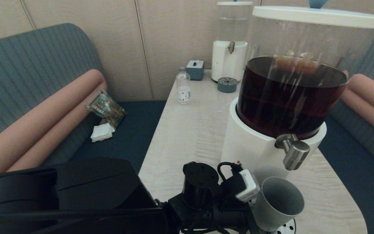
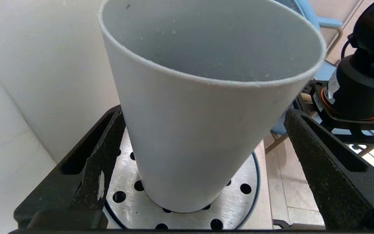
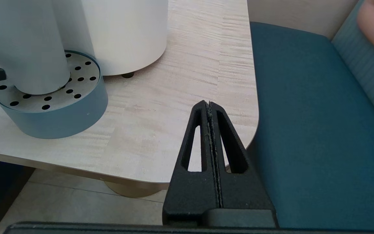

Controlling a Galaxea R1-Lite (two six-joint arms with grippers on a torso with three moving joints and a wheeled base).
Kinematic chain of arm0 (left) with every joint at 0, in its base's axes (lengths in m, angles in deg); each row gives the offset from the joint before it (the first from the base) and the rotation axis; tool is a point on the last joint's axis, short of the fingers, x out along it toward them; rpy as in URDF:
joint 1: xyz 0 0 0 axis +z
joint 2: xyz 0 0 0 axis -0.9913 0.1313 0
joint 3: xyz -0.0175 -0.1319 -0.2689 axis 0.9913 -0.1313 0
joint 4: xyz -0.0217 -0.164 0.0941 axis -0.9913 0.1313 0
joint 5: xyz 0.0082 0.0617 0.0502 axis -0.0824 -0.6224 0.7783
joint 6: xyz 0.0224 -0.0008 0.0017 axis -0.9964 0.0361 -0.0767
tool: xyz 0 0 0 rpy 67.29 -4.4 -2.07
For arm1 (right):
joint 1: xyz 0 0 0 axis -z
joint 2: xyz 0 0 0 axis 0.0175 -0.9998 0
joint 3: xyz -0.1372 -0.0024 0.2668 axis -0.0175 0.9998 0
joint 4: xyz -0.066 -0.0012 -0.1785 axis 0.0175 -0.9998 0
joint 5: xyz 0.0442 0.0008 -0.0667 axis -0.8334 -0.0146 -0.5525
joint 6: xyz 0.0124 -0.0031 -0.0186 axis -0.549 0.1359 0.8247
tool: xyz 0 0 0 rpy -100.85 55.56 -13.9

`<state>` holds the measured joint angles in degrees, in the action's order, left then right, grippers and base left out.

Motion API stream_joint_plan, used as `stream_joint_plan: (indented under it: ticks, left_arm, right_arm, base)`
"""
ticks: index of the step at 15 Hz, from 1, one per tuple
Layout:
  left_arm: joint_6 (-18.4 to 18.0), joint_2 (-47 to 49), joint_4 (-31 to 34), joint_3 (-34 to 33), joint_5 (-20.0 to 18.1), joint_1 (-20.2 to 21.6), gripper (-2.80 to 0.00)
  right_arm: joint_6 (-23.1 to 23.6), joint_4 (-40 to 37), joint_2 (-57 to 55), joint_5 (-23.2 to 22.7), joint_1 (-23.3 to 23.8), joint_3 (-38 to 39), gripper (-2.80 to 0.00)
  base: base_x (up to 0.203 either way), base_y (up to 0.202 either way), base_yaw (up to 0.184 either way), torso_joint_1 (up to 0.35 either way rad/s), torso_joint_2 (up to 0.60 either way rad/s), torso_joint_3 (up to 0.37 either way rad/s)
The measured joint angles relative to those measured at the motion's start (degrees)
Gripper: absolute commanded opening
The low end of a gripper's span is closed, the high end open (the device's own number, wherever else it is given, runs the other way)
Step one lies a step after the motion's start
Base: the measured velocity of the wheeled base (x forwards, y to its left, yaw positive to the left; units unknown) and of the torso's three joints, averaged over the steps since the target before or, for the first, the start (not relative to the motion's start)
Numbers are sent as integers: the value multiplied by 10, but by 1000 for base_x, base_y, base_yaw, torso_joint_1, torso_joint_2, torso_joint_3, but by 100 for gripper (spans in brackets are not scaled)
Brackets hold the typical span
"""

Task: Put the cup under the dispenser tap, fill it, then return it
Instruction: Place the cup next to the water dispenser

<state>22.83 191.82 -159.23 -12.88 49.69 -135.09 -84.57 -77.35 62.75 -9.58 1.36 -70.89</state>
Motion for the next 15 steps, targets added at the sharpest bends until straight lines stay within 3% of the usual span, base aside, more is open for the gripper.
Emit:
stream_joint_plan:
  ticks: [15]
  left_arm:
    - [1, 25, -2, 35, 1, 0, 0]
  right_arm:
    - [0, 0, 0, 0, 0, 0, -280]
  base:
    - [0, 0, 0, 0, 0, 0]
